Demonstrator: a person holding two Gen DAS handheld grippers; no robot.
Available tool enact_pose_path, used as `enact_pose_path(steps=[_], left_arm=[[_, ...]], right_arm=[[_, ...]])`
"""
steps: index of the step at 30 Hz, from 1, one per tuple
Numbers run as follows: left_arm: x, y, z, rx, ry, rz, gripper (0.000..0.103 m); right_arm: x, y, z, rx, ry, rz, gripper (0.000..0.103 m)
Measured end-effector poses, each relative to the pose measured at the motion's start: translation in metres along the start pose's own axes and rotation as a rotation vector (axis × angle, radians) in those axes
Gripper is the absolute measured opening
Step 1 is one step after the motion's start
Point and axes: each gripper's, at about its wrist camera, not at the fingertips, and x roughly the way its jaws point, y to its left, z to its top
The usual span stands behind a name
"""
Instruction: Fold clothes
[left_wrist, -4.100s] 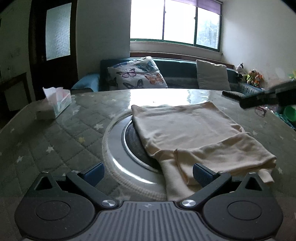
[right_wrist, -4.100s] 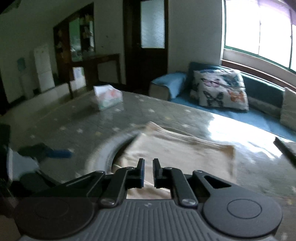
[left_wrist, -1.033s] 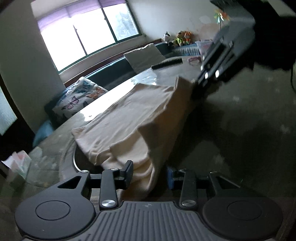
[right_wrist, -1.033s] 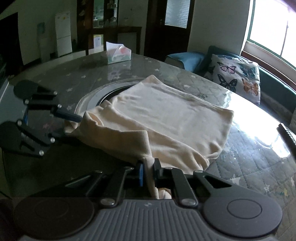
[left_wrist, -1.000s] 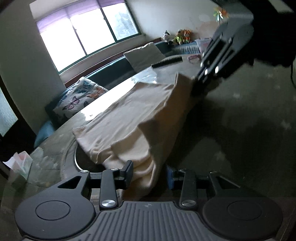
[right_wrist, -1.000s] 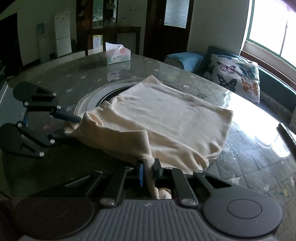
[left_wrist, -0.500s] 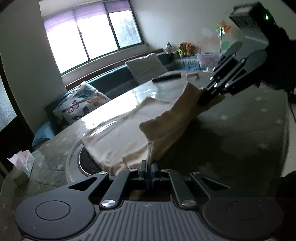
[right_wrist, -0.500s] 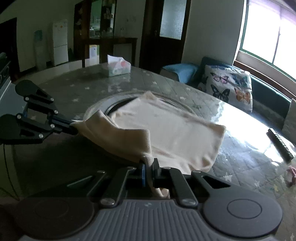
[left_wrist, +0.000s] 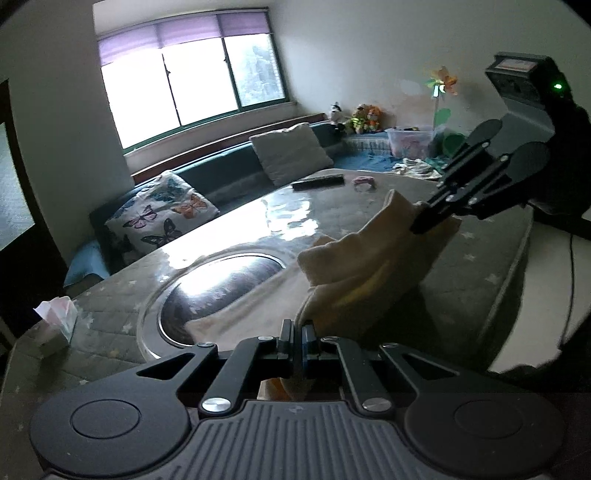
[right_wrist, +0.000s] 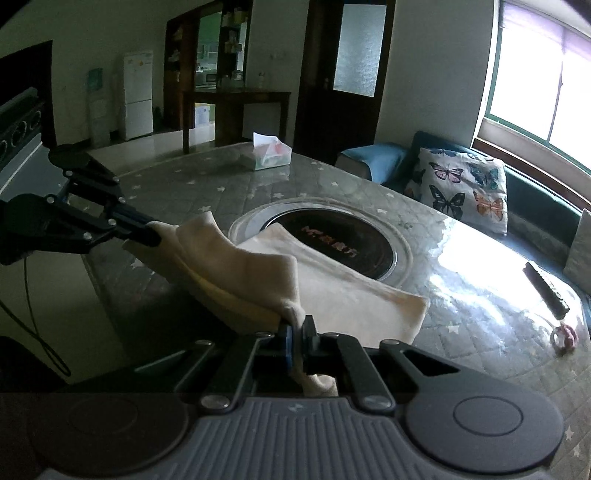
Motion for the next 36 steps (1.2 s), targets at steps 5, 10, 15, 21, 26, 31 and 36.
enact_pose_path(steps=[5, 10, 15, 21, 26, 31, 36], left_arm=[[0.029, 0.024, 0.012, -0.041, 0.001, 0.034, 0.004], [0.077, 0.058, 0.02, -0.109, 0.04, 0.042, 0.004], [0.133, 0.086, 0.015, -0.162, 0.117, 0.044, 0.004], [0.182, 0.102, -0.001, -0.204, 0.191, 0.052, 0.005], [0.197, 0.109, -0.007, -0.222, 0.228, 0.075, 0.014], [0.192, 0.113, 0.0, -0.225, 0.209, 0.107, 0.017], [0.192, 0.104, 0.016, -0.226, 0.194, 0.066, 0.016]], right_arm=[[0.022, -0.02, 0.019, 0.002, 0.005, -0.002, 0.004], [0.065, -0.051, 0.042, 0.021, 0.04, 0.002, 0.004], [0.121, -0.078, 0.052, 0.054, 0.096, 0.005, 0.004], [0.182, -0.097, 0.039, 0.141, 0.151, 0.009, 0.004], [0.206, -0.111, 0.024, 0.237, 0.167, 0.0, 0.009], [0.201, -0.123, 0.024, 0.301, 0.135, -0.031, 0.017], [0.186, -0.123, 0.033, 0.312, 0.09, -0.041, 0.017]])
